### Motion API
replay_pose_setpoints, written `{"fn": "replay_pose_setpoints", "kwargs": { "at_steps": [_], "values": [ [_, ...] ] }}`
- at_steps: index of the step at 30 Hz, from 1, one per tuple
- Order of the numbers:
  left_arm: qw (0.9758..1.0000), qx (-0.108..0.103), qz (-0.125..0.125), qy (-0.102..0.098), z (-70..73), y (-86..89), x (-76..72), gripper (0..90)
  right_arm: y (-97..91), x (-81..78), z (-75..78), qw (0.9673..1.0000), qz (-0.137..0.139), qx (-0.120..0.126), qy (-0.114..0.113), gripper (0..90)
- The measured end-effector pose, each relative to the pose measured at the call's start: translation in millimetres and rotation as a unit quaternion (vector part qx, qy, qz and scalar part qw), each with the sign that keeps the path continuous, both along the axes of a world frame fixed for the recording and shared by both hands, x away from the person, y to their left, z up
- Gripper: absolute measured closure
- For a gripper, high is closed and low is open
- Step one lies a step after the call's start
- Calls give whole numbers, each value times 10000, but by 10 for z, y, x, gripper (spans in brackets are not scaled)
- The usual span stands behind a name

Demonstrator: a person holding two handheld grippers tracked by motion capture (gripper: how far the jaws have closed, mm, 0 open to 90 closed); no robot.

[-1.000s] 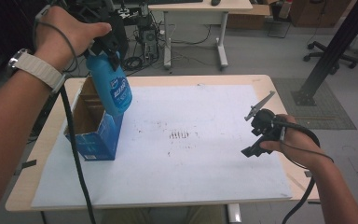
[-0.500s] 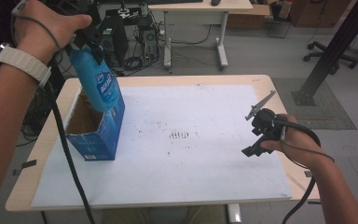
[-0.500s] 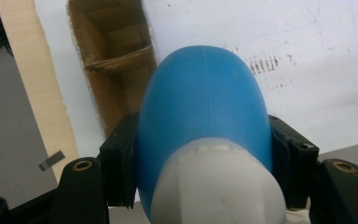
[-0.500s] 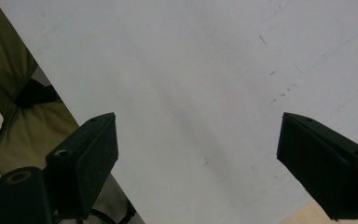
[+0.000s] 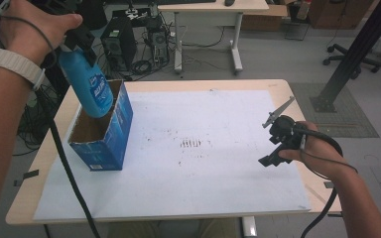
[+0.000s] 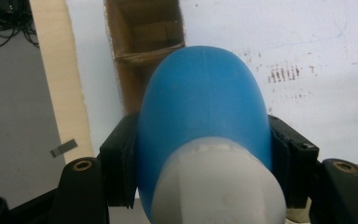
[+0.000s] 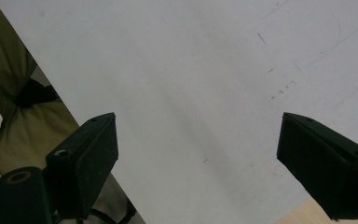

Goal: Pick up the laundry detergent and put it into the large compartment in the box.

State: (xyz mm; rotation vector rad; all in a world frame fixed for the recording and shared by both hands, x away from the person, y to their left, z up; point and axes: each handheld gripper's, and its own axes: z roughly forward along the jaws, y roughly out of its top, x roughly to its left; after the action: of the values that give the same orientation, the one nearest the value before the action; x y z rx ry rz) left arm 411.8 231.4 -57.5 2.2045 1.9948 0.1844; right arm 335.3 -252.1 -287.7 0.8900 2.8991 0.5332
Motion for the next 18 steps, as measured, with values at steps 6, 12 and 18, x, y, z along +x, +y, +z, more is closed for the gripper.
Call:
{"fn": "replay_pose_setpoints", "kwargs": {
  "at_steps": [6, 12, 18],
  "values": [
    [9999, -24, 161, -19, -14, 102, 6, 375, 2, 0, -5, 10000, 1, 7, 6, 126],
    [9996, -13, 289, -2, -84, 191, 15, 375, -6, -1, -17, 10000, -13, 9, 15, 126],
    [9994, 36, 356, 4, -176, 242, 27, 375, 1, 6, -13, 10000, -3, 7, 11, 126]
  ]
}}
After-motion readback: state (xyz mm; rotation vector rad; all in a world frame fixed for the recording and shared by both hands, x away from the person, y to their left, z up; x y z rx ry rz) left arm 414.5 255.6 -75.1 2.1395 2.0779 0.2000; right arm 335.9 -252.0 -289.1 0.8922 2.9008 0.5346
